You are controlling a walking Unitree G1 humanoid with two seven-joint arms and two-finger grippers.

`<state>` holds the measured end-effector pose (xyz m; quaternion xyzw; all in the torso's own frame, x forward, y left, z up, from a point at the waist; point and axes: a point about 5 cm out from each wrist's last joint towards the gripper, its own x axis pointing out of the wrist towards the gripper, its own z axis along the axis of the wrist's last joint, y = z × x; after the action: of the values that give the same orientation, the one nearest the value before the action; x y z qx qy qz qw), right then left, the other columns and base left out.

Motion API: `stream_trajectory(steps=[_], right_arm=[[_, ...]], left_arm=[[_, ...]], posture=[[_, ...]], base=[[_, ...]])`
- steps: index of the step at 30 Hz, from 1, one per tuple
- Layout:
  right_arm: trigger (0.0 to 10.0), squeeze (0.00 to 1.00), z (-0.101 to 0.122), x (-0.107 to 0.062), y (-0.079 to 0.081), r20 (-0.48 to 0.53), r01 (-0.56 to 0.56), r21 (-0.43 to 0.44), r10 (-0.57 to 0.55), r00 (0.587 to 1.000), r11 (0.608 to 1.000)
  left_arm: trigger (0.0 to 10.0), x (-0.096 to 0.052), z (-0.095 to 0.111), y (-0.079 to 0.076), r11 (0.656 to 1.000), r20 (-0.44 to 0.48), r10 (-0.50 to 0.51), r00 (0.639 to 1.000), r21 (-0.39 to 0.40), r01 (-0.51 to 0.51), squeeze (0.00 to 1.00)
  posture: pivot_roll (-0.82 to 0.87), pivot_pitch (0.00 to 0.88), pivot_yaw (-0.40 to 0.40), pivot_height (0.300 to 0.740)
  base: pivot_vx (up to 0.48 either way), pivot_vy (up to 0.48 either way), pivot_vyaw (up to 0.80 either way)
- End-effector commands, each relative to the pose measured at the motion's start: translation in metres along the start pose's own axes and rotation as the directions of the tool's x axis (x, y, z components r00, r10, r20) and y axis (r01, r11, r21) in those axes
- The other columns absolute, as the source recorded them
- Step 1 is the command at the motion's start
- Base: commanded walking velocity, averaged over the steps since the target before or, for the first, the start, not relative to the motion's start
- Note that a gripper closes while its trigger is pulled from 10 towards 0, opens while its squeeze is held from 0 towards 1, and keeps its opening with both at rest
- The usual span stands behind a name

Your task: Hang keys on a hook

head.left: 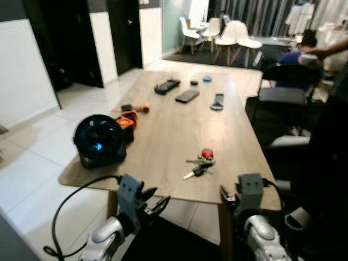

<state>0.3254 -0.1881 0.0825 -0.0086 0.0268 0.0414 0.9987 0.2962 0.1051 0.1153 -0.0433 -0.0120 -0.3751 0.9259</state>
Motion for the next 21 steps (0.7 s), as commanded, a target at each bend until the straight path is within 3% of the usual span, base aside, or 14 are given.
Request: stream_trajectory(steps=[1,20,21], right_arm=[[10.0,0.00,0.0056,0.0028,-0.0101,-0.004,0.042,-0.004,-0.042,0.999,0.999],[10.0,0.00,0.0068,0.0021,-0.0080,-0.003,0.037,0.000,-0.037,0.999,0.999],[10.0,0.00,0.0131,0.0023,-0.0082,0.048,0.039,0.027,-0.040,0.998,0.999]], left_arm=[[10.0,-0.0079,-0.0026,0.0042,1.000,-0.009,0.026,1.000,0.006,-0.026,0.00],[10.0,-0.0123,0.0008,0.0005,1.000,0.005,-0.017,1.000,-0.008,0.017,0.00],[10.0,-0.0127,0.0038,-0.0038,0.998,0.021,-0.058,0.998,-0.002,0.058,0.00]], posture=[[0.03,0.054,0.025,0.740],[0.03,0.056,0.025,0.740],[0.04,0.053,0.026,0.740]], base=[[0.000,0.000,0.00],[0.000,0.000,0.00],[0.000,0.000,0.00]])
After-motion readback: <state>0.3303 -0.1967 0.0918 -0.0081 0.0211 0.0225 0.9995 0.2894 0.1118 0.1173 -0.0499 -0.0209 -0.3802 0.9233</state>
